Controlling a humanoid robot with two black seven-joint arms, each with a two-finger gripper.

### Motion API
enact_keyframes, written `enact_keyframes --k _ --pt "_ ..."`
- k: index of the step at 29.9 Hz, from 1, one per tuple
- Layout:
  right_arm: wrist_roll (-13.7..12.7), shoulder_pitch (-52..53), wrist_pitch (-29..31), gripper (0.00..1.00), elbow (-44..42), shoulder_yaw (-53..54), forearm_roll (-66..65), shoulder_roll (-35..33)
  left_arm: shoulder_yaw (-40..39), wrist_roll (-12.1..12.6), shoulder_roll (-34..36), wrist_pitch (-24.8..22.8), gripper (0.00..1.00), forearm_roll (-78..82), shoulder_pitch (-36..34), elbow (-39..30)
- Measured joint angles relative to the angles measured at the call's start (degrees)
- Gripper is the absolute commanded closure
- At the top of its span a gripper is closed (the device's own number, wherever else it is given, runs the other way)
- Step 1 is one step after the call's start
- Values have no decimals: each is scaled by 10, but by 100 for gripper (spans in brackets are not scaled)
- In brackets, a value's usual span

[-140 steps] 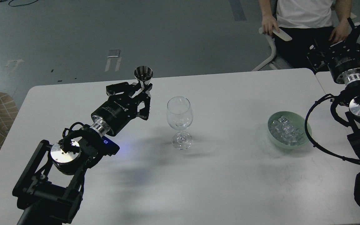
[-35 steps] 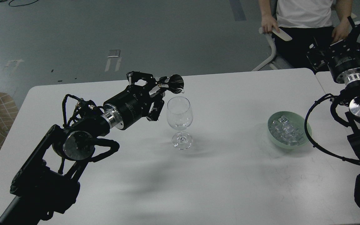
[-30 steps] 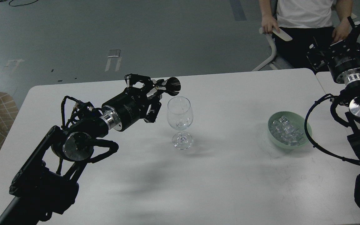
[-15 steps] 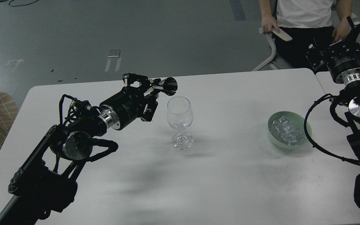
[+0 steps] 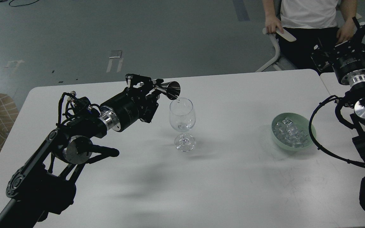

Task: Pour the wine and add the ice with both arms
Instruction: 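Tilt the jigger over the wine glass rim with the left gripper, then rotate the jigger back upright and raise it above the glass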

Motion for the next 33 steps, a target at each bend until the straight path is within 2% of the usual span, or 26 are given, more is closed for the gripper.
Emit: enact_keyframes --k 12,19,33 --pt "1 0 0 0 -1 1 0 0 0 0 0 -19 94 54 -11 -5" --pt "1 -5 1 0 -1 1 0 -1 4 -1 3 -55 94 107 -10 -5" --pt "1 -7 2 0 2 1 0 -1 5 -2 17 -98 94 171 -30 -14"
